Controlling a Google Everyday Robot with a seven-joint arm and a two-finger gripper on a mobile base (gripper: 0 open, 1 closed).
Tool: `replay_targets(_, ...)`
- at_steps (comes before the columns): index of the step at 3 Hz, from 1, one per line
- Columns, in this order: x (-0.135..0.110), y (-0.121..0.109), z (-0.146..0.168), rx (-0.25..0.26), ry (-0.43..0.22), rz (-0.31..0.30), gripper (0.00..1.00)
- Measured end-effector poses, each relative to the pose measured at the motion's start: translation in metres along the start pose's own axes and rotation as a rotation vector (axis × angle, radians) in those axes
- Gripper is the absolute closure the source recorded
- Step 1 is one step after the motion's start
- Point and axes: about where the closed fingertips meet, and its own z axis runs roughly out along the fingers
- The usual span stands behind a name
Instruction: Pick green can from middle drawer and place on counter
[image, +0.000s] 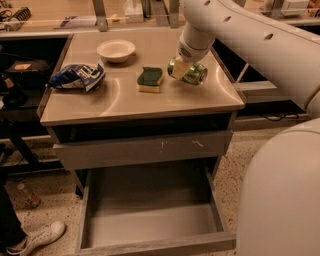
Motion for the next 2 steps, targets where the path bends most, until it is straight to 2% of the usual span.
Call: replay_targets(2,0.0,0.0,0.0,0.0,0.0,0.0,0.12)
